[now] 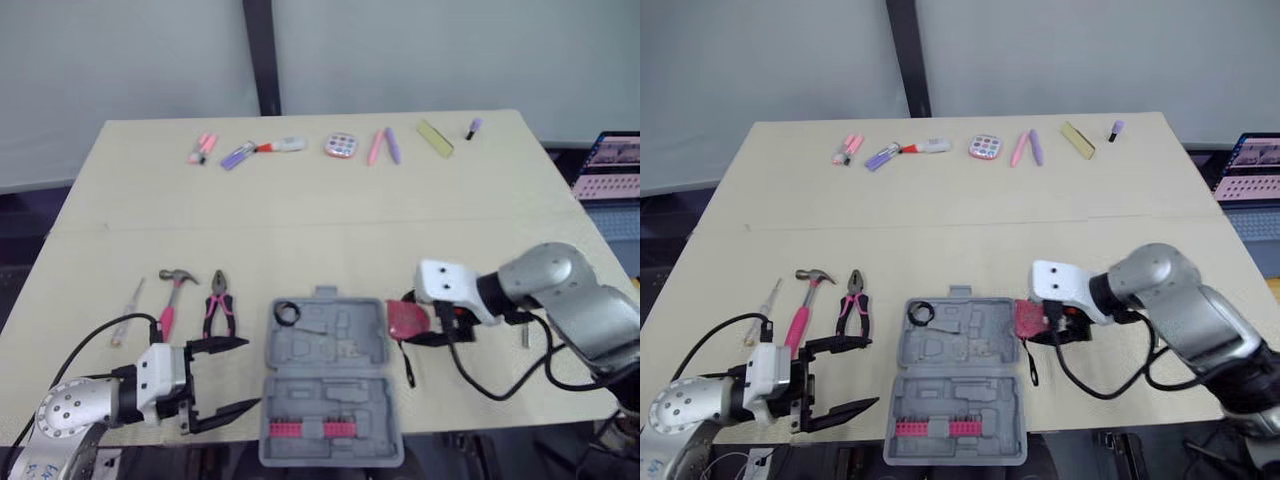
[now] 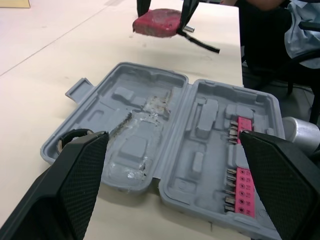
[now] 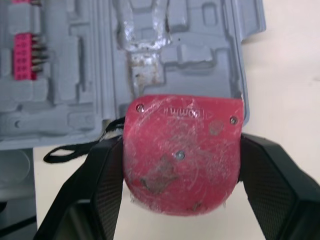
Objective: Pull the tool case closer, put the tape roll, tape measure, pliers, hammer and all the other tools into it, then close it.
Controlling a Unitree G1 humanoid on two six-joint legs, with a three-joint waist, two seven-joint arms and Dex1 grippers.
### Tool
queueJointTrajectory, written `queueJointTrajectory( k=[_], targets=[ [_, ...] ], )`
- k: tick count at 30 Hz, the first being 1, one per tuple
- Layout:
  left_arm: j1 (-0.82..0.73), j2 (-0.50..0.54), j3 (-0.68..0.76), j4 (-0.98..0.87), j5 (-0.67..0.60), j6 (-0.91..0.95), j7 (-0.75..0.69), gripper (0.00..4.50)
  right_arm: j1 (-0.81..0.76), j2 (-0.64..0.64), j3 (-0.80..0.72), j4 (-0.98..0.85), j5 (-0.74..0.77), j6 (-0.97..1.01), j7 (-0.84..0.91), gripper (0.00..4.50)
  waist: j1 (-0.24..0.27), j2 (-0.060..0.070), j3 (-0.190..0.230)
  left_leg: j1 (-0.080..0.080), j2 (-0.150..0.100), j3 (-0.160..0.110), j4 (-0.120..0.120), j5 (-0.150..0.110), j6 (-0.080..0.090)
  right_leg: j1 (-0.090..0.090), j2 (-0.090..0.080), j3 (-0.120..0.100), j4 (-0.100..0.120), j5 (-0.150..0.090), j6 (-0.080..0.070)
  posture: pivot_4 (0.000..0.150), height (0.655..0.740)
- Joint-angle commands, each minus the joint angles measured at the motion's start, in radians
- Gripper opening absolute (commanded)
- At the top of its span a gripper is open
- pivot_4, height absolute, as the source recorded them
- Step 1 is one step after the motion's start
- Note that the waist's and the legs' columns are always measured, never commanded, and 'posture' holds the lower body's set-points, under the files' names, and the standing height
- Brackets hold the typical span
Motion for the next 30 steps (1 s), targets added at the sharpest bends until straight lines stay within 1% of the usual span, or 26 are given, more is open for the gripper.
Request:
queueJointTrajectory(
  k=[1,3,6,14,20,30],
  targets=[
    [0.002,0.003,0.024,-0.012,-0.023,0.003,-0.001,4.5,-0.124,0.038,0.107,-0.039,-0.051,0.14,-0.022,2.89,-0.002,0.0,0.0,0.0,0.0,0.0,0.0,0.0,0.0,0.0,0.0,0.0,0.0,0.0,0.0,0.15,0.74],
    [0.003,0.003,0.027,-0.01,-0.02,0.005,0.0,4.5,-0.201,0.047,0.198,-0.046,-0.061,0.222,0.005,2.89,-0.004,0.0,0.0,-0.001,0.0,0.0,0.0,0.0,0.0,-0.001,0.0,0.0,0.001,0.0,0.0,0.15,0.74],
    [0.004,-0.002,0.032,-0.003,-0.013,0.008,0.006,4.5,-0.275,0.078,0.283,-0.035,-0.082,0.264,-0.007,2.89,-0.008,0.0,0.0,-0.001,0.0,0.0,-0.001,0.0,0.0,-0.002,0.0,0.0,0.002,0.0,-0.001,0.15,0.74],
    [0.012,-0.006,0.036,0.004,0.01,0.001,0.023,4.5,-0.376,0.166,0.437,0.041,-0.156,0.251,-0.034,2.89,-0.024,0.0,0.0,-0.001,0.0,0.0,-0.001,0.0,0.0,-0.003,0.0,0.0,0.004,0.0,-0.001,0.15,0.74],
    [0.018,-0.009,0.035,-0.007,0.018,0.005,0.038,4.5,-0.411,0.229,0.513,0.109,-0.213,0.234,-0.055,2.89,-0.027,0.0,0.0,-0.001,0.0,0.0,-0.002,0.0,0.0,-0.004,0.0,-0.001,0.005,0.0,-0.001,0.15,0.74],
    [0.03,-0.018,0.028,-0.022,0.023,0.004,0.056,4.5,-0.427,0.296,0.555,0.205,-0.282,0.168,-0.062,2.89,-0.028,0.0,0.0,-0.001,0.0,0.001,-0.002,0.0,-0.001,-0.005,0.0,-0.001,0.005,0.0,-0.001,0.15,0.74]
  ],
)
